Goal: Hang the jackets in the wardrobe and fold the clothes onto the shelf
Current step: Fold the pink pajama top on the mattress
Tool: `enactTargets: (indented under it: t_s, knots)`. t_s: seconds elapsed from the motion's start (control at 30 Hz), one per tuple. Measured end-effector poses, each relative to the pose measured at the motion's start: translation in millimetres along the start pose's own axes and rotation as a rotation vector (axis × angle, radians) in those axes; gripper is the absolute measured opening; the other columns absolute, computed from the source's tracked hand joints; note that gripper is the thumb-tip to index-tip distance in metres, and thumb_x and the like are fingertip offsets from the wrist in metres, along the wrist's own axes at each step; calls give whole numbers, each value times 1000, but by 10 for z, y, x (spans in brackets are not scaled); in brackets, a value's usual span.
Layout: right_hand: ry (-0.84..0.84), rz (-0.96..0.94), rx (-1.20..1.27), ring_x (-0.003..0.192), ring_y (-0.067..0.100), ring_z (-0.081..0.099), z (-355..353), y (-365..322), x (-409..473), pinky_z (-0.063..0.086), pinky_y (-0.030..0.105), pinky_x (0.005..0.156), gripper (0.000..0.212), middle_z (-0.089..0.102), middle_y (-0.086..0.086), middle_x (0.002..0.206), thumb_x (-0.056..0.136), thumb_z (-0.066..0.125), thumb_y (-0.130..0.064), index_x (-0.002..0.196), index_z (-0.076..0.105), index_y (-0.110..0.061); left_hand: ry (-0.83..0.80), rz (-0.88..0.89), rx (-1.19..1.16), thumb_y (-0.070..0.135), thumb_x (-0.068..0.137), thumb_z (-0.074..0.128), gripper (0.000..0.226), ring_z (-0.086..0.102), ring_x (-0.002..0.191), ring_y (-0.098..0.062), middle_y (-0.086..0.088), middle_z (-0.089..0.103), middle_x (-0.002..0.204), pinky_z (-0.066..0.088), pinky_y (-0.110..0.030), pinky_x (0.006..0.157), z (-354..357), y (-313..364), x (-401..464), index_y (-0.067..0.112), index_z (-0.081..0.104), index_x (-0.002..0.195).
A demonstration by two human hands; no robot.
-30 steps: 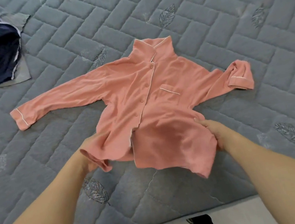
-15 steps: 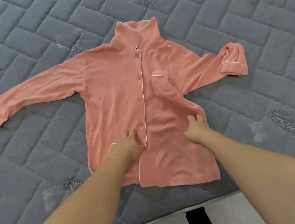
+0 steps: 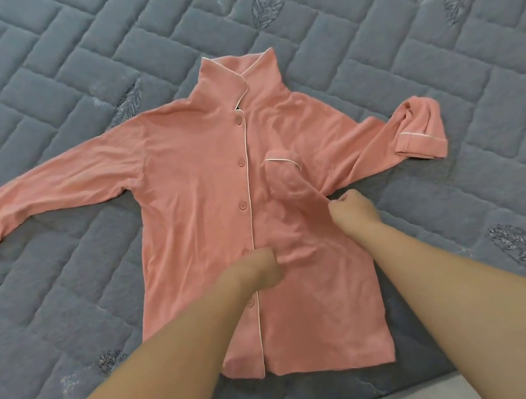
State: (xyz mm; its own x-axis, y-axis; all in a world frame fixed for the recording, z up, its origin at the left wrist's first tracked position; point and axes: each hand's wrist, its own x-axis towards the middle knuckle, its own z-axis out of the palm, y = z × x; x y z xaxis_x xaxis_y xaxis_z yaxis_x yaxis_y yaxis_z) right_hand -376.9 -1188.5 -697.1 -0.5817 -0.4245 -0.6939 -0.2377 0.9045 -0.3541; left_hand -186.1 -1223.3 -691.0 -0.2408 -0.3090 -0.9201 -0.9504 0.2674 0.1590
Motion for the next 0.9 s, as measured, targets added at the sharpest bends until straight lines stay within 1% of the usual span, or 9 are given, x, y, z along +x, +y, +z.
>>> enactTargets:
  t_s: [0.13, 0.27, 0.47, 0.6, 0.77, 0.8, 0.83, 0.87, 0.9]
  knots:
    - [-56, 415, 727, 114, 35, 54, -543, -7, 447, 49, 50, 91, 63, 50, 14, 131, 86, 61, -39, 139, 41, -14, 353, 182, -70, 17, 94, 46, 27, 60, 104, -33, -12, 64, 113, 41, -32, 73, -574, 390, 238, 10, 55, 118]
    - [227, 450, 861, 116, 29, 51, -1043, 76, 984, 48, 51, 93, 68, 44, 8, 143, 72, 75, -33, 127, 41, -13, 611, 340, 65, 14, 88, 49, 22, 58, 101, -34, -12, 61, 108, 39, -34, 72, -1005, 923, 508, 11, 56, 108]
    - [247, 392, 714, 132, 32, 42, -1370, 224, 1474, 53, 52, 85, 125, 28, 6, 154, 57, 92, -40, 152, 12, -26, 670, 417, 64, 12, 89, 42, 36, 59, 101, -33, -11, 55, 118, 48, -41, 83, -1356, 1679, 991, 15, 52, 123]
    - [237, 337, 693, 114, 32, 58, -1448, 429, 1681, 53, 48, 92, 77, 55, 13, 134, 66, 84, -20, 134, 47, -8, 724, 385, 215, 18, 95, 41, 37, 59, 110, -36, -14, 55, 127, 45, -41, 85, -1570, 1920, 1353, 12, 50, 130]
    - [179, 258, 844, 71, 17, 54, -1797, 681, 1741, 50, 32, 70, 11, 61, 6, 84, 92, 57, -16, 100, 58, -8, 634, 302, 414, 23, 100, 42, 29, 61, 104, -40, -14, 47, 124, 47, -45, 86, -1698, 2156, 1518, 14, 55, 124]
    - [145, 197, 890, 67, 18, 53, -1933, 747, 1767, 36, 45, 63, 13, 61, 4, 80, 92, 59, -17, 101, 61, -8, 655, 333, 376, 21, 99, 42, 27, 60, 105, -41, -15, 49, 122, 47, -46, 88, -1732, 2233, 1505, 13, 56, 121]
    - [215, 188, 916, 68, 20, 60, -2096, 851, 1806, 55, 38, 91, 19, 64, 4, 81, 89, 62, -12, 106, 65, -3, 697, 374, 312, 17, 98, 42, 24, 59, 105, -42, -18, 51, 119, 46, -47, 89, -1774, 2318, 1489, 11, 55, 117]
    - [344, 239, 945, 72, 22, 64, -2282, 958, 1828, 55, 33, 77, 26, 67, 7, 85, 86, 62, -4, 112, 65, 0, 757, 407, 237, 13, 96, 41, 20, 59, 105, -44, -20, 52, 118, 45, -48, 88, -1825, 2407, 1468, 8, 53, 112]
    - [488, 309, 865, 83, 27, 67, -2490, 1084, 1853, 56, 39, 84, 30, 69, 11, 93, 85, 60, 0, 115, 64, 1, 818, 415, 169, 10, 95, 40, 17, 58, 104, -45, -22, 52, 117, 44, -48, 87, -1885, 2492, 1444, 7, 51, 108]
